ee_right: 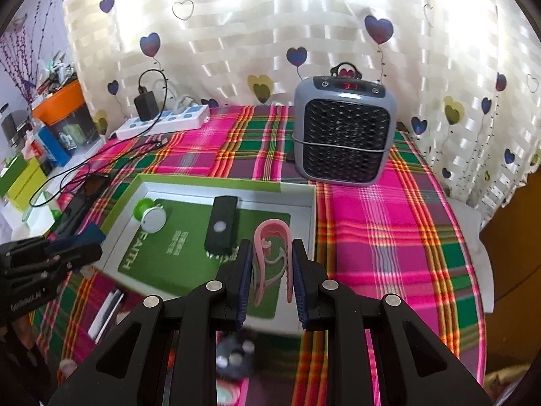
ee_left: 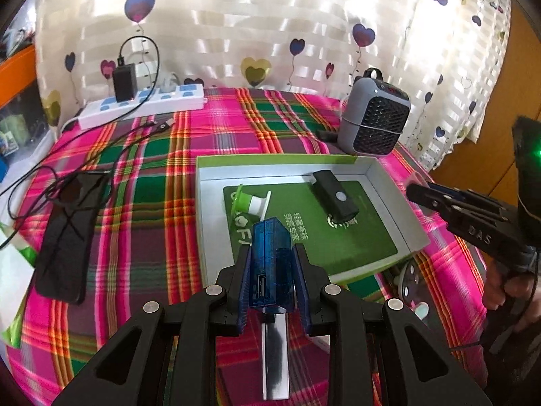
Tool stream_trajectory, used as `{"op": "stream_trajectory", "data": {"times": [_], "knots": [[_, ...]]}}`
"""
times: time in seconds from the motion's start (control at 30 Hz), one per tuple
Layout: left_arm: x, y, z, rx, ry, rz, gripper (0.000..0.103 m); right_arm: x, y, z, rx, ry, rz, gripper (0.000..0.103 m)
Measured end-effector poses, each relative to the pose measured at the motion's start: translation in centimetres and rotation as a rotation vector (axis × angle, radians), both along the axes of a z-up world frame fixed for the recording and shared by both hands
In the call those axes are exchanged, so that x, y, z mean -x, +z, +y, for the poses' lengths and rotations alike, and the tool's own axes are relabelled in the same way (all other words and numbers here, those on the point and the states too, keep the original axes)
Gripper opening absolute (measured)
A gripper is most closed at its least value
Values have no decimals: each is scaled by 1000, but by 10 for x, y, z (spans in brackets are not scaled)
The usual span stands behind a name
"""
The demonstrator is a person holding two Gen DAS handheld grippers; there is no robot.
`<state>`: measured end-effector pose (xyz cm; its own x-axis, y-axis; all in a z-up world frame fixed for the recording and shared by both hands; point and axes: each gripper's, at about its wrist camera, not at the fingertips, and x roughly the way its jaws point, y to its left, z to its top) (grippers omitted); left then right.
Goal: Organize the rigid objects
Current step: 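Carry USB stick with left tool into the box while right tool carries pink clip there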
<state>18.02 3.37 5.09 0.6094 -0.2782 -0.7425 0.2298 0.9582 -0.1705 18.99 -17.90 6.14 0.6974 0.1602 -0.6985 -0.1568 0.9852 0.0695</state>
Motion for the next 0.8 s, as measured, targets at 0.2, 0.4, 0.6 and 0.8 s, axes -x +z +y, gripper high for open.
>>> {"op": "stream_trajectory", "data": {"times": [0.2,0.4,0.6,0.8], "knots": [[-17,-10,-4,-6,3,25,22,-27,-9,5,-3,21,38,24],[-28,-21,-6,-12,5,53,22,-49,-24,9,5,29,82,24],[-37,-29,-6,-14,11,76,22,-62,-33,10,19,31,106,24],[-43,-34,-5,-7,14,103,22,-69,-40,12,28,36,127,24]]}}
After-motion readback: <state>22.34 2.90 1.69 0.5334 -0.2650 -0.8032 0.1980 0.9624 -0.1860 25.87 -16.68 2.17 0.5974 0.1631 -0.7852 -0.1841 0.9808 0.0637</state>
